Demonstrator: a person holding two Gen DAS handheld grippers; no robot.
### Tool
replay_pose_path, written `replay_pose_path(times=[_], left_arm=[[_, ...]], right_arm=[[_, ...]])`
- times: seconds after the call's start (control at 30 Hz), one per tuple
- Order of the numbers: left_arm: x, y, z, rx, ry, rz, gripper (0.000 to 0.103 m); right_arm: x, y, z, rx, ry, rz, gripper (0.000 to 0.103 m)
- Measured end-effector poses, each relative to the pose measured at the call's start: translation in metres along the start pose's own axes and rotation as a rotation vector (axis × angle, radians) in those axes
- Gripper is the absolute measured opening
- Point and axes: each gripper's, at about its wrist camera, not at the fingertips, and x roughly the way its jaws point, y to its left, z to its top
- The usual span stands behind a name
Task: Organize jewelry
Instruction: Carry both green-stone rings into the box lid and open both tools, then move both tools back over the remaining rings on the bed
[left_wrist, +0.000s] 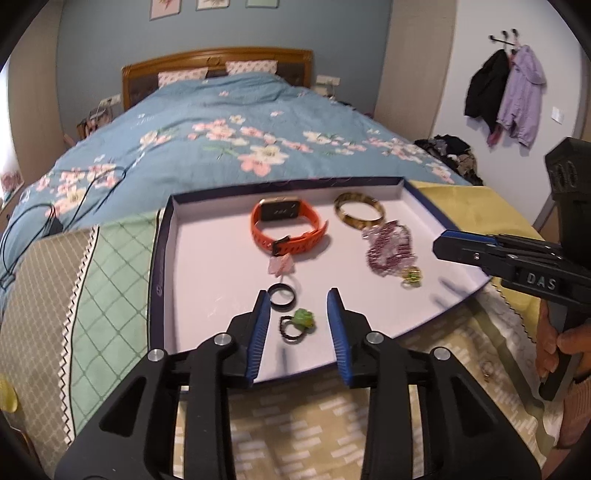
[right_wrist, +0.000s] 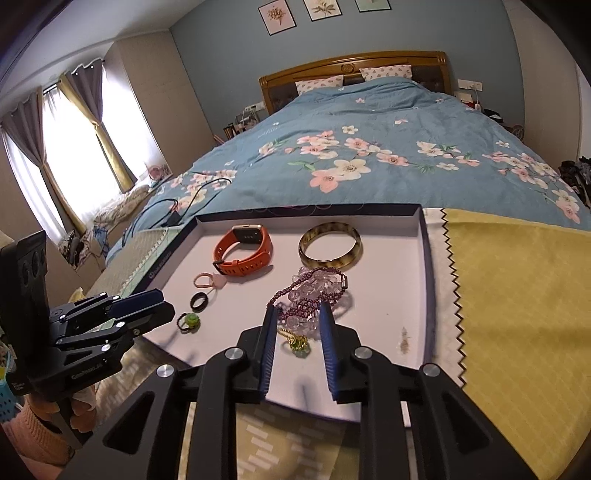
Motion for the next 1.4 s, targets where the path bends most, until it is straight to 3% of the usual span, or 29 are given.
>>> replay_pose_path(times=[0.27, 0.6, 0.93, 1.13, 1.4], left_arm=[[-0.041, -0.021, -0.011, 0.086, -0.052, -0.086, 0.043], [-0.052, -0.051, -0.047, 0.161, 0.011, -0.18, 0.048], [-0.04, -0.078, -0.059, 0.233, 0.073, -0.221, 0.047], [-0.03, -0.087, -0.062, 0.26, 0.109, -0.236, 0.043], [-0.012, -0.087, -0.06, 0.238, 0.172, -0.229, 0.017]], right_arm=[[-0.03, 0.003, -0.016, -0.035, -0.01, 0.003, 0.03], [-0.044, 0.004, -0.062, -0.075, 0.086, -0.018, 0.031], [-0.05, 0.014, -0.093, -0.1, 0.141, -0.014, 0.031], [-0.048, 0.019, -0.097, -0.107, 0.144, -0.002, 0.031], [-0.042, 0.027, -0.095, -0.129, 0.142, 0.017, 0.032]])
